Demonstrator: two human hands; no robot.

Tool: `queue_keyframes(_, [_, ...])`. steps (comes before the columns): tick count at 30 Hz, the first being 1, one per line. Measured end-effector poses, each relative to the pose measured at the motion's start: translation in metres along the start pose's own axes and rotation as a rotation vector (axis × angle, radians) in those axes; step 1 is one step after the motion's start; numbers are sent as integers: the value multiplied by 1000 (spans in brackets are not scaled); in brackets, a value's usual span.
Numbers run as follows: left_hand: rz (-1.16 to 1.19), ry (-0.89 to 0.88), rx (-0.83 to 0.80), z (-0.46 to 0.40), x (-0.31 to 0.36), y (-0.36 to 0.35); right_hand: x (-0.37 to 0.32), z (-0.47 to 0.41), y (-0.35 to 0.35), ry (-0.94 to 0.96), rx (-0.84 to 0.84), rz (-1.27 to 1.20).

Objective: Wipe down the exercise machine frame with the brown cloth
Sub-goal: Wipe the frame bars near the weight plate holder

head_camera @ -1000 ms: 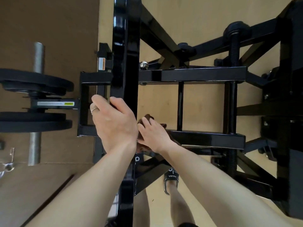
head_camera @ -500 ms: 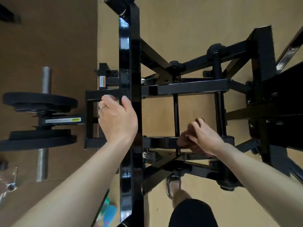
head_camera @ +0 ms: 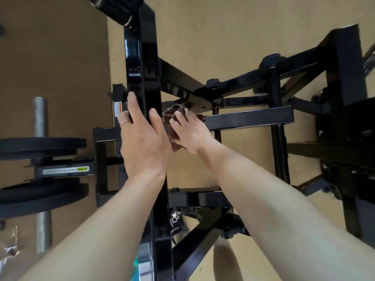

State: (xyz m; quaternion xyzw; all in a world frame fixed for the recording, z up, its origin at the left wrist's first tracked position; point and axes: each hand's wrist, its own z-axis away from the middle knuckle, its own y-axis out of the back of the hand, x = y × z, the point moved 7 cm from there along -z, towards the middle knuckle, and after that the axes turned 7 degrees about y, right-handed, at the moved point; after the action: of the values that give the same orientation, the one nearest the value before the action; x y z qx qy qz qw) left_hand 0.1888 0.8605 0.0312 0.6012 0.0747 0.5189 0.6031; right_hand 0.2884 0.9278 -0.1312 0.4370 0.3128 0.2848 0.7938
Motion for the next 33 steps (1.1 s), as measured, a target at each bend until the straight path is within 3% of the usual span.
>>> queue_keyframes(7, [-7,32,-9,0,-3,-2,52,54,8,10,91,123])
queue_keyframes(12, [-5,71,-35,0,-4,-2,138,137,30,-153,91,133])
queue_keyframes(15, [-3,89,-47,0,-4,-1,168,166,33,-218,7,112])
queue_keyframes(18, [-8,87,-48,0,-2,-1,156,152,34,-263,-5,220])
queue_keyframes(21, [-9,87,-42,0,-4,-2,105,104,24,-36,-64,382])
queue_keyframes(23, [-11,91,-29,-1,-7,-2,68,69,15,57,-24,278])
queue_keyframes(26, [-28,92,-2,0,-8,-3,28,31,6,51,2,119])
queue_keyframes(33, [-42,100,4,0,-7,-1,91,85,25,9,46,140])
